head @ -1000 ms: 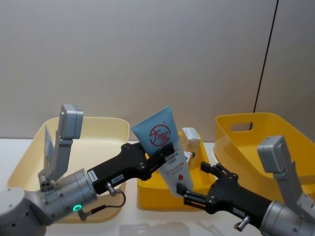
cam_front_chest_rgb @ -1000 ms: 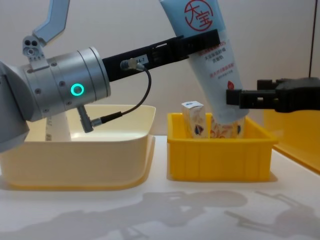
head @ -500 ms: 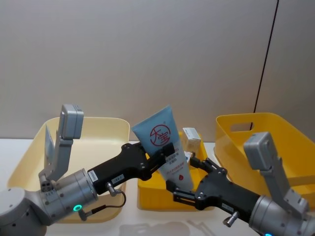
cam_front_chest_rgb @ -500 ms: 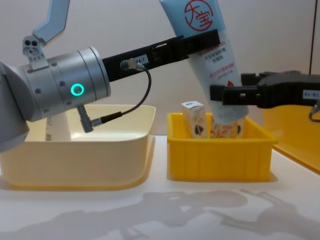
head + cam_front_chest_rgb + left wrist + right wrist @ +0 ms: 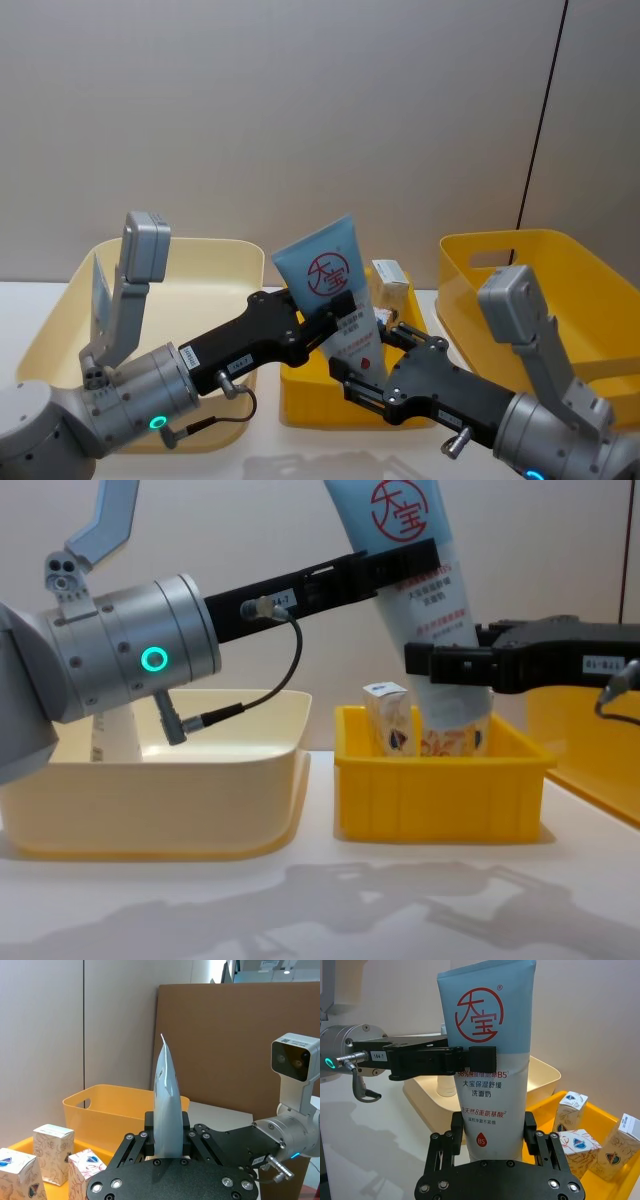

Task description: Bimanual collaborative sorting of washing and personal care products

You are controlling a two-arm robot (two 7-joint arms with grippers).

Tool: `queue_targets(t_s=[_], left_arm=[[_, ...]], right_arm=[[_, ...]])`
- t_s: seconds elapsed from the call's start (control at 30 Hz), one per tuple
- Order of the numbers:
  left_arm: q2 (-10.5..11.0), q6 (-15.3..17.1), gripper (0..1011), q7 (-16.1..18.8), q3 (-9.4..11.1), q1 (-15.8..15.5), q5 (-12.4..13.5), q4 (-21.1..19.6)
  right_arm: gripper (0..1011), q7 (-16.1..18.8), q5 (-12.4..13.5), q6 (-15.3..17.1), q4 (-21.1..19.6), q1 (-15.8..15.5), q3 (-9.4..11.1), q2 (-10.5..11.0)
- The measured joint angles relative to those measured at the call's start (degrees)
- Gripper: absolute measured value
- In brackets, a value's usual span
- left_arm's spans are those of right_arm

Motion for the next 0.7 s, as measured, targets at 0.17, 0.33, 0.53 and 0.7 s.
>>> queue_targets(t_s=[0.17,0.33,0.53,0.7], left_arm=[[0.00,-0.01,267,0.00,-0.01,0.00,0.00,0.00],[0.00,-0.01,267,0.00,0.00,0.00,0.00,0.00],[-0.05,-0.01,400,0.00,0.03,0.00,0.01,0.00],[-0.04,0.00,577,0.00,0.03,0.00,0.01,0.00]], right_arm=[[675,0.04,-0.12,-0.12,0.11,0.20,-0.24,-0.04],[634,0.07,-0.20,-0.18,0.18,0.35,-0.41,-0.07],[601,0.17,-0.23,-0.27,0.21,0.50,-0.58,-0.16],[571,0.17,-0.25,-0.30,0.25,0.56,-0.65,-0.18]])
